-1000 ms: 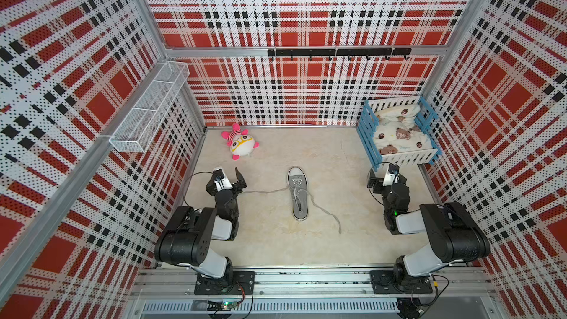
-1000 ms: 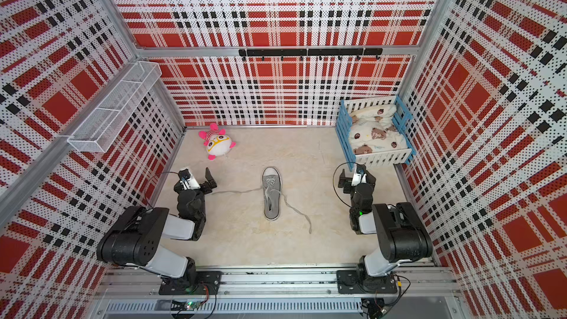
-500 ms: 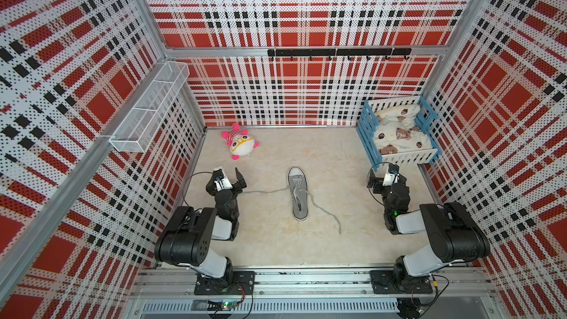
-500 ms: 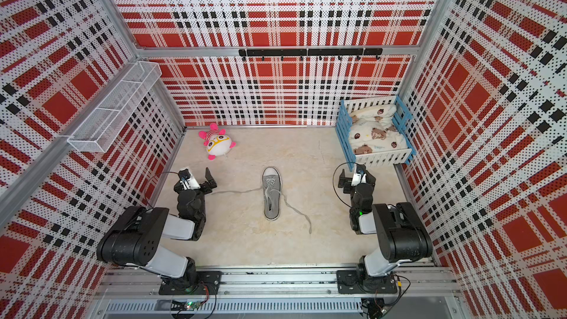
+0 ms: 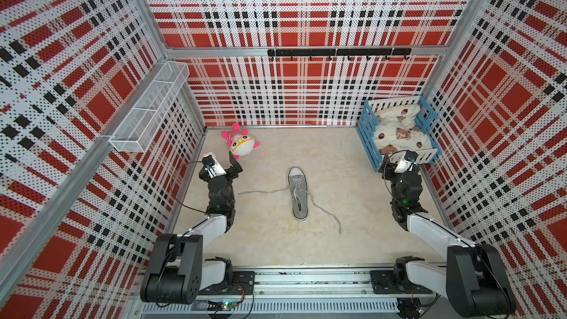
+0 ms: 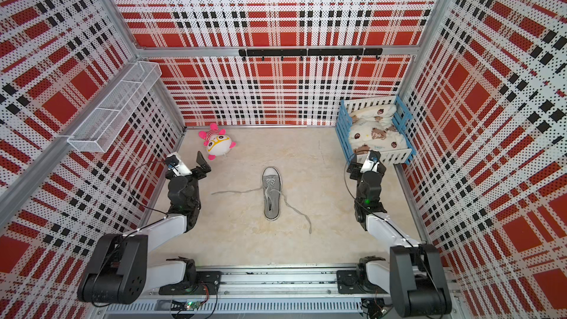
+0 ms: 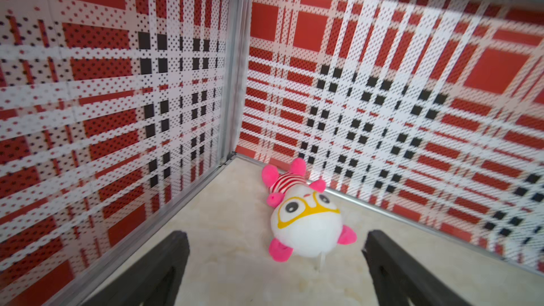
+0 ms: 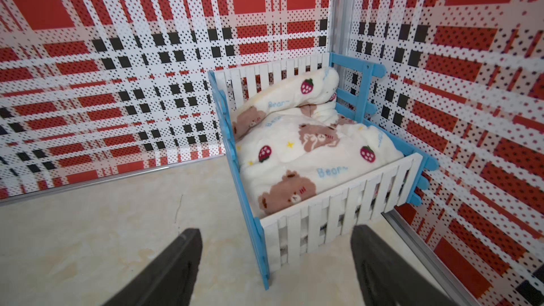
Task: Tie the shoes
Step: Cross the shoelace with the shoelace.
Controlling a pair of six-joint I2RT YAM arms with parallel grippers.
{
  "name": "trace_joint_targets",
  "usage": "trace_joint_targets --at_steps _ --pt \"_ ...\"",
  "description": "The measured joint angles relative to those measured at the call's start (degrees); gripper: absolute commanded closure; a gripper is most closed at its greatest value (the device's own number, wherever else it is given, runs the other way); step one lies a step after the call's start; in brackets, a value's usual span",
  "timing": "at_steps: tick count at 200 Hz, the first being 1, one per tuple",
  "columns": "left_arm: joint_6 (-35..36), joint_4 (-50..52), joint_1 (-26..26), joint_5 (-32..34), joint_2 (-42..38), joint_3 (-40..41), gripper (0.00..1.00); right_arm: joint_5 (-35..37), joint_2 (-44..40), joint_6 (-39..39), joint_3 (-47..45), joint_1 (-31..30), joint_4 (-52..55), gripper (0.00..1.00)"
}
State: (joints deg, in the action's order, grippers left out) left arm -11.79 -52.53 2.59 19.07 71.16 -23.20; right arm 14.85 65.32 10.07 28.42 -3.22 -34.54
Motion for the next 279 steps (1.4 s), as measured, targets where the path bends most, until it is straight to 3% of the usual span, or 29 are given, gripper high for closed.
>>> trace_joint_targets --at_steps 20,63,92,168,234,279 --pt "-4.70 6.32 2.82 -3.41 -1.09 -3.28 0.01 -4.52 -2.47 2.43 5.77 -2.29 10.19 0.15" --pt "-12.28 21.49 20.17 -5.97 2.93 -8.70 0.01 -11.58 1.42 5.42 14.86 -19.04 29.88 0.21" --pt "-16.44 30.27 23.96 -5.55 5.99 -7.65 0.00 -14.36 8.37 6.75 15.80 -27.45 38.91 0.28" --pt "-19.76 36.74 22.91 -2.80 8.26 -6.03 0.03 -16.81 23.17 5.27 18.16 -36.15 52.15 0.45" --pt "-20.06 37.24 21.81 -2.29 8.66 -5.70 0.03 -14.99 24.59 3.93 20.52 -38.91 60.06 0.51" --pt "-20.15 37.18 21.24 -2.25 8.68 -5.20 0.04 -12.92 27.41 3.85 20.85 -39.06 62.79 0.74"
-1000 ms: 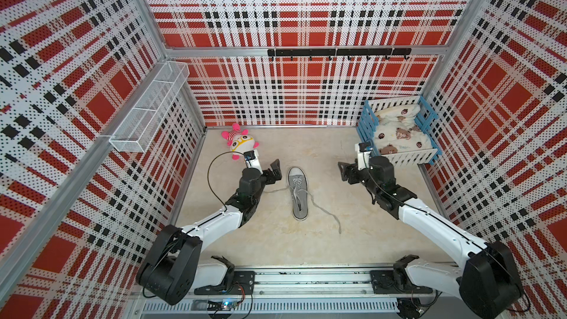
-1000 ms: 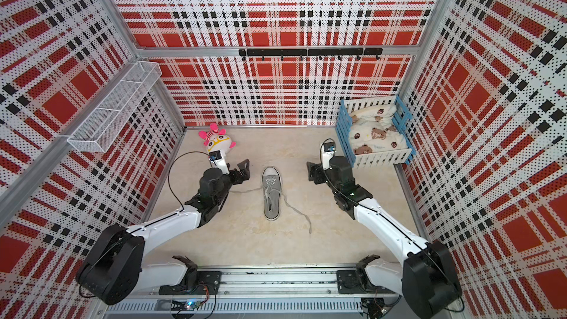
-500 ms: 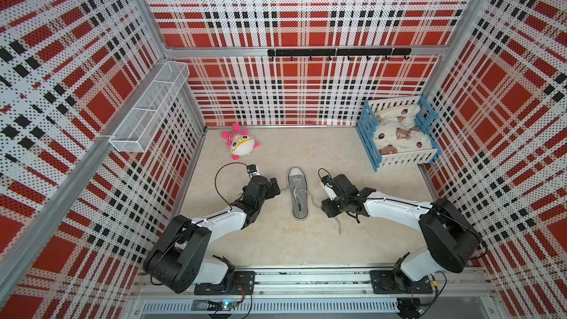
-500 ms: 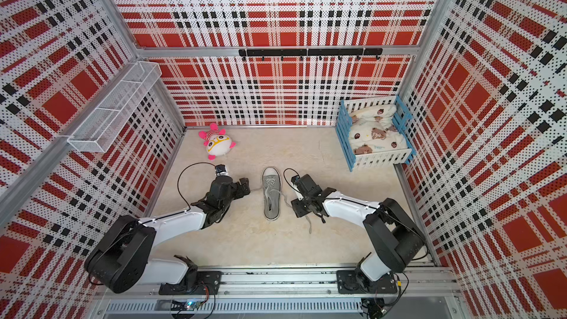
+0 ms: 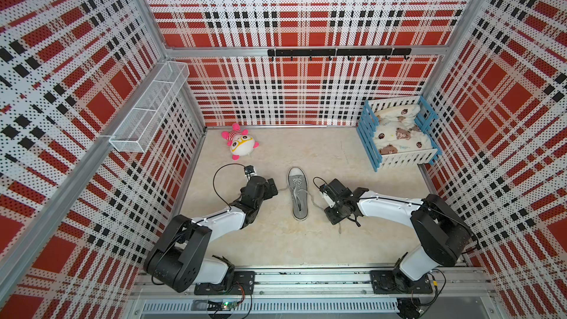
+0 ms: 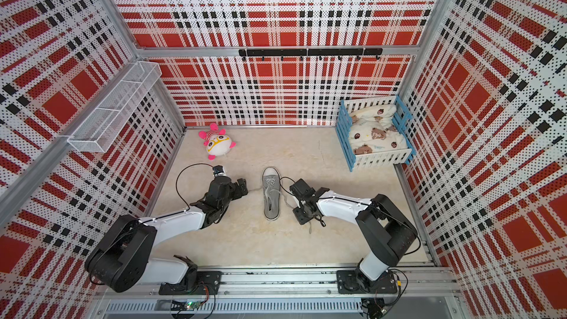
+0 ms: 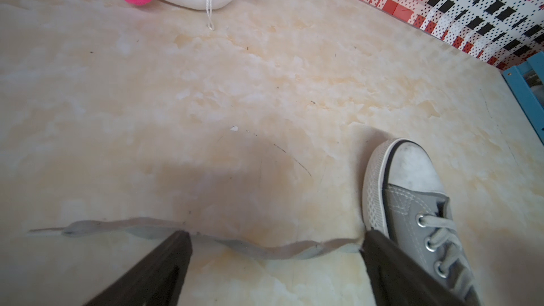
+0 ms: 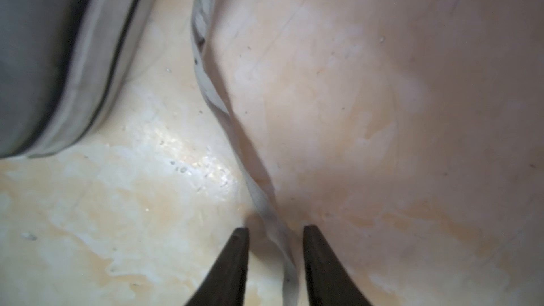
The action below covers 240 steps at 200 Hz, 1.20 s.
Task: Tie the shoes
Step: Cross the shoelace with the shoelace.
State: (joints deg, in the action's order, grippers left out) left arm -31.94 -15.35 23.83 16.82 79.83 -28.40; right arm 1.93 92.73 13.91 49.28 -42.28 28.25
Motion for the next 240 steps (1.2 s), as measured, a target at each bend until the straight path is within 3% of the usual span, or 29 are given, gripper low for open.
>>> trace_joint_targets --at_steps 16,35,62,125,168,240 --pt "-0.24 -0.04 -0.24 0.00 0.07 0.28 0.06 0.55 0.50 -0.26 0.31 0.00 0.00 0.89" --pt "-0.66 -0.46 -0.70 -0.02 0.39 0.63 0.12 0.92 0.59 -0.44 0.37 0.00 -0.31 1.00" --pt "-1.31 -0.94 -1.55 0.17 2.62 0.72 0.19 1.36 0.55 -0.57 0.09 0.24 -1.46 1.00" --pt "-3.91 0.55 -1.79 4.68 6.47 0.66 0.23 -0.94 -3.06 -0.50 -1.51 5.38 -7.82 1.00" --pt "-5.35 2.60 -2.36 6.60 10.93 -2.49 0.27 -2.93 -3.72 -0.94 -1.44 5.79 -10.51 1.00" --pt "-5.11 9.14 -2.36 8.87 16.37 -10.14 0.48 -6.12 -4.76 -1.64 -1.60 6.19 -12.94 1.00"
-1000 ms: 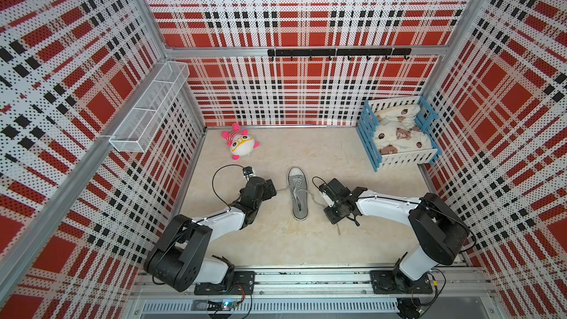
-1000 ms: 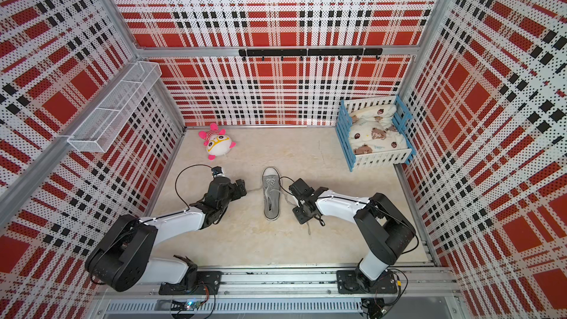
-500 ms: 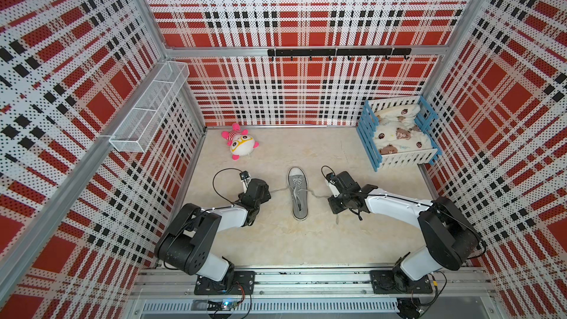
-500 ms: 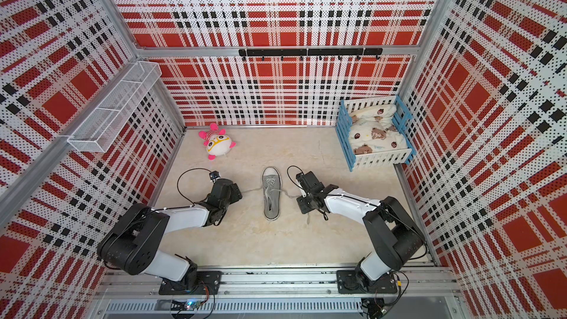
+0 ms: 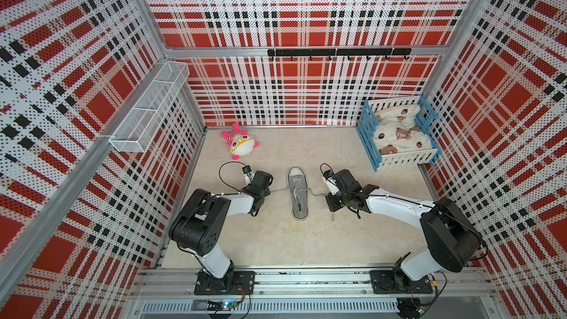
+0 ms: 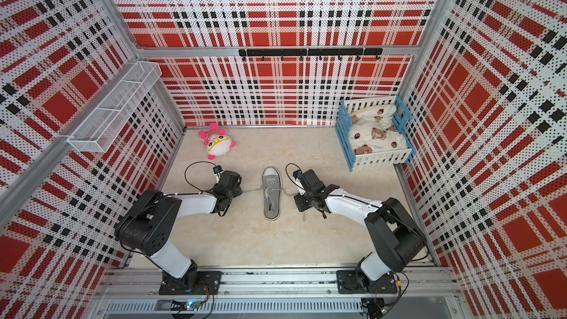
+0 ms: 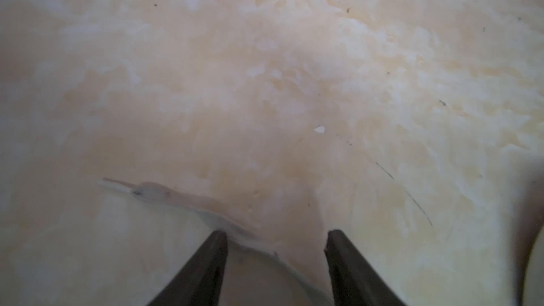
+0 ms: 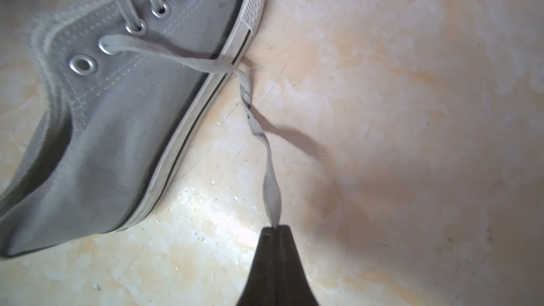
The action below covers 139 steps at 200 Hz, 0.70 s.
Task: Tie the shoes
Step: Cross the shoelace with the shoelace.
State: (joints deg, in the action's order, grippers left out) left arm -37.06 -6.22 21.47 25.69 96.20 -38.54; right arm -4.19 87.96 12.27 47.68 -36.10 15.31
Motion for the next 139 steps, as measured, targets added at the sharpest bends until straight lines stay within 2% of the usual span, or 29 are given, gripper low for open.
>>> trace_joint_targets --at_steps 38,100,139 --pt "0.90 4.33 0.11 0.07 2.64 -4.50 0.64 -1.53 -1.68 -0.74 -0.22 0.85 -1.31 1.00" --pt "1.36 6.19 0.09 0.00 3.28 -5.79 1.00 -2.27 -3.80 -0.92 -1.92 3.32 -2.78 1.00" --pt "1.36 3.67 0.09 -1.81 2.38 -4.44 1.00 -1.66 -6.08 -0.74 -1.22 4.94 -3.96 1.00"
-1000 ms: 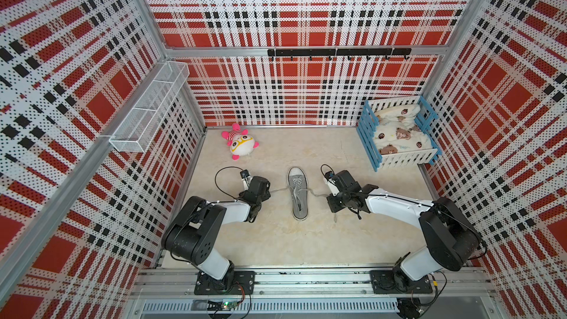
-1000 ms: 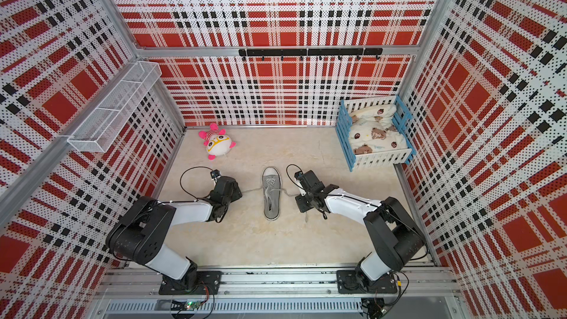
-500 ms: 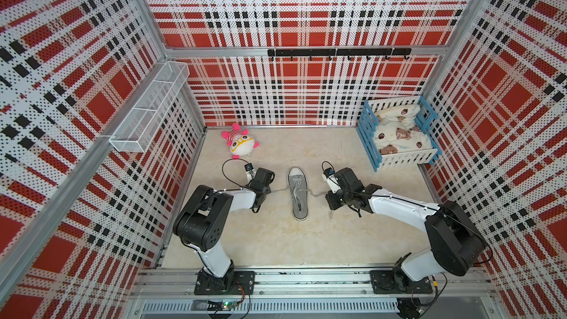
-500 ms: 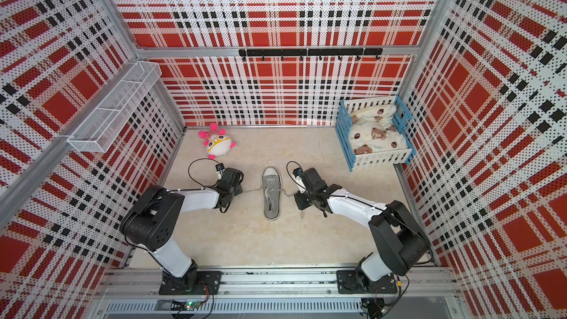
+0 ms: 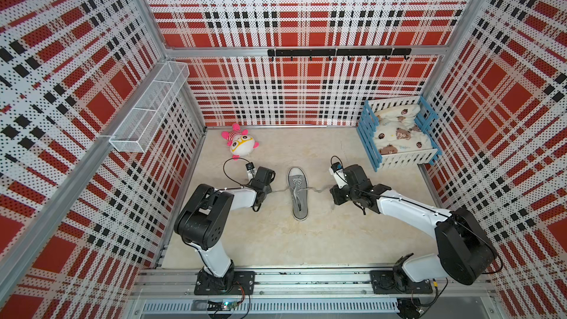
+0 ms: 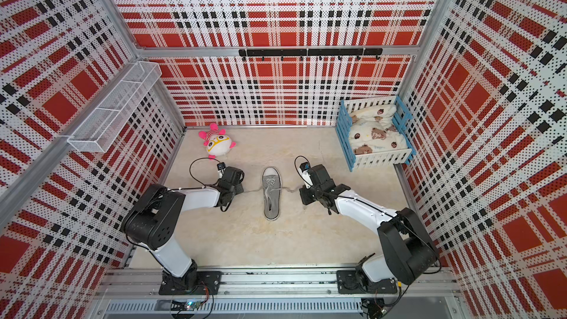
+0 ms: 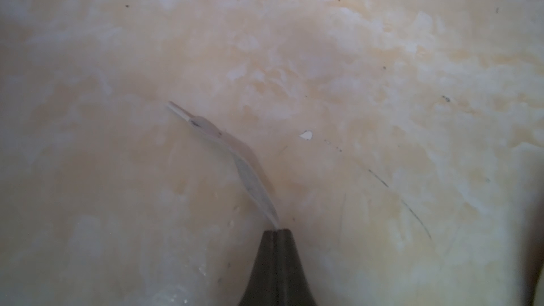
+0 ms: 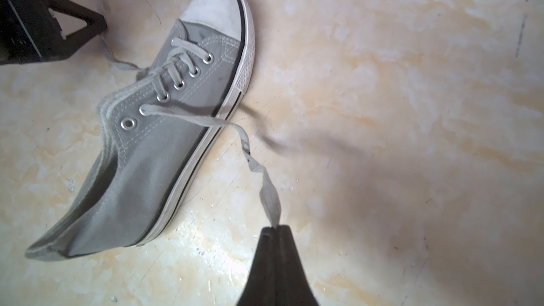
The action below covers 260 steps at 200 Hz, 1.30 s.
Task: Tie the shoes
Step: Cross the shoelace with the shoelace.
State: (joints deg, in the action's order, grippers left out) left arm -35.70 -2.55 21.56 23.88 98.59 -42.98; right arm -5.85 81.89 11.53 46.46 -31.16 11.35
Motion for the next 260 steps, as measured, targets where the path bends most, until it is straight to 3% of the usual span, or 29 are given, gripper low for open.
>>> trace_joint_targets --at_steps 40,80,123,145,203,260 --pt "1.70 -3.61 0.76 -1.18 -6.32 2.47 1.00 -3.02 -0.02 0.70 6.82 0.39 -0.39 1.00" --pt "4.09 -9.38 2.23 -1.49 -13.97 6.80 1.00 -12.57 4.31 5.68 15.72 0.44 -2.91 1.00" --pt "6.67 -12.35 4.44 -0.66 -16.48 9.60 1.00 -25.22 12.85 20.24 17.64 -0.11 -12.72 1.00" --pt "7.30 -13.49 4.57 -0.50 -16.59 10.34 1.00 -28.46 16.39 29.16 17.27 -0.57 -20.00 1.00" --pt "8.11 -14.99 4.90 -0.46 -17.49 12.20 1.00 -25.29 23.32 46.64 17.53 -2.95 -35.10 1.00" --pt "8.13 -16.72 5.57 -1.09 -18.23 13.84 1.00 -14.78 31.19 50.99 24.48 -4.57 -36.48 1.00"
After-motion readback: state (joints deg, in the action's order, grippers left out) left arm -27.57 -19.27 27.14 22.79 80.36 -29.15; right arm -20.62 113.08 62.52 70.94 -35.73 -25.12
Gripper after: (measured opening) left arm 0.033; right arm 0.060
